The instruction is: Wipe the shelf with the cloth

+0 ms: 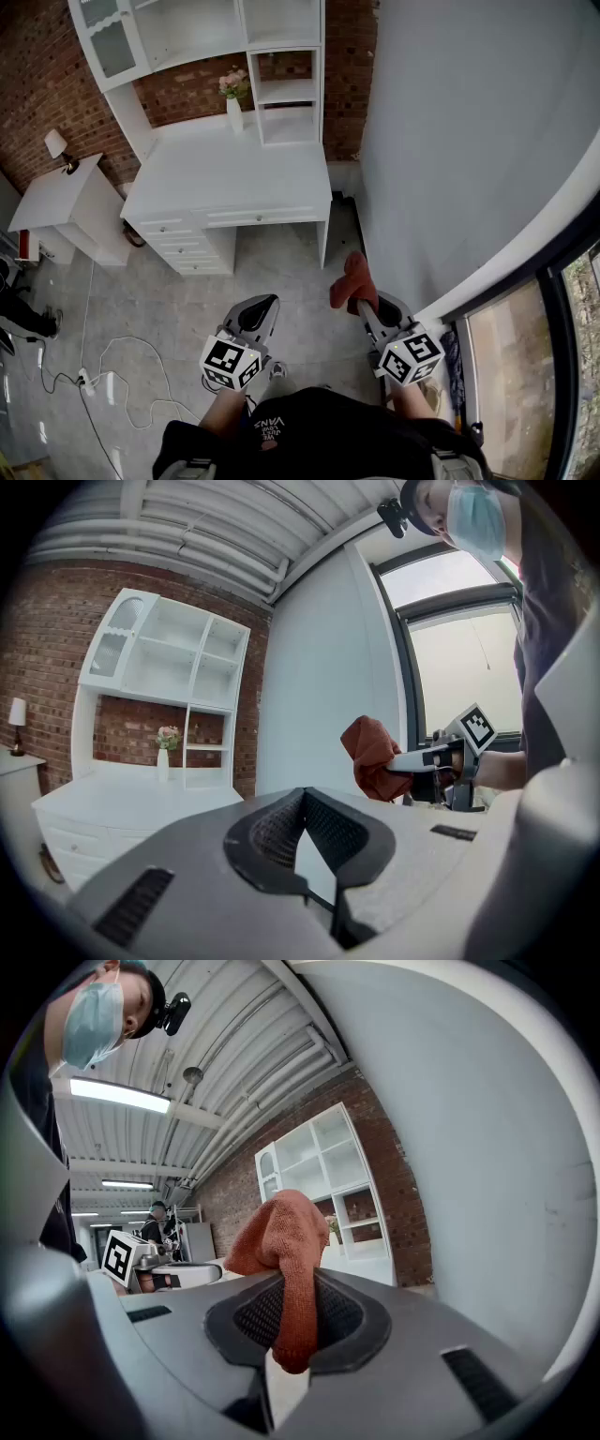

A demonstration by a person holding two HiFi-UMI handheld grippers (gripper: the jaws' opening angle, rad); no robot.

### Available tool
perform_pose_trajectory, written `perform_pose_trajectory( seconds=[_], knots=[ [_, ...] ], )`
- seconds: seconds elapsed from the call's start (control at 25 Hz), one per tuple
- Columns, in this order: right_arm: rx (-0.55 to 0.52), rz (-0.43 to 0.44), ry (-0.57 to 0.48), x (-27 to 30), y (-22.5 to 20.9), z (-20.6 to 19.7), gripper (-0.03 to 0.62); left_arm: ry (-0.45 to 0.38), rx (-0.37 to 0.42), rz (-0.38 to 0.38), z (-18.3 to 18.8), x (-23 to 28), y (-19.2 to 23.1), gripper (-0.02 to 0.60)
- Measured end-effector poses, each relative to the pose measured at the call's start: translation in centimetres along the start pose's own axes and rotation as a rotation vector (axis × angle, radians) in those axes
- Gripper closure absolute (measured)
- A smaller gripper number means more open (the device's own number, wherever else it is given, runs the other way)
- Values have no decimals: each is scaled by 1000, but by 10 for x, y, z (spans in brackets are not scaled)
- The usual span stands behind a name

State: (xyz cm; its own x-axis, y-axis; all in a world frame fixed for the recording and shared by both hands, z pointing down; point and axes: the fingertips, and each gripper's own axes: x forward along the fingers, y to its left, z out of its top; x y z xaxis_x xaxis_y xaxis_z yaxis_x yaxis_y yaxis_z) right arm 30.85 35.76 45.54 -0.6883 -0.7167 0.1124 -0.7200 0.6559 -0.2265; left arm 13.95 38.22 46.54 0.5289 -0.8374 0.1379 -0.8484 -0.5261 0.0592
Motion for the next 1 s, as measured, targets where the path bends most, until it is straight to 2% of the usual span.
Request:
perform_pose_trajectory(
  seconds=[0.28,0.48,0.68,1.0],
  knots=[
    [16,22,3,4,-8,-2,540,1,-5,17,-5,7,2,575],
    [12,21,14,28,-11,-3,540,0,-12,5,-9,19,23,575],
    [29,-6,12,73,-14,2,540,-8,-11,-28,-2,38,64,575],
    [41,-51,-20,167,-20,20,540,-10,10,-71,14,69,156,575]
  ],
)
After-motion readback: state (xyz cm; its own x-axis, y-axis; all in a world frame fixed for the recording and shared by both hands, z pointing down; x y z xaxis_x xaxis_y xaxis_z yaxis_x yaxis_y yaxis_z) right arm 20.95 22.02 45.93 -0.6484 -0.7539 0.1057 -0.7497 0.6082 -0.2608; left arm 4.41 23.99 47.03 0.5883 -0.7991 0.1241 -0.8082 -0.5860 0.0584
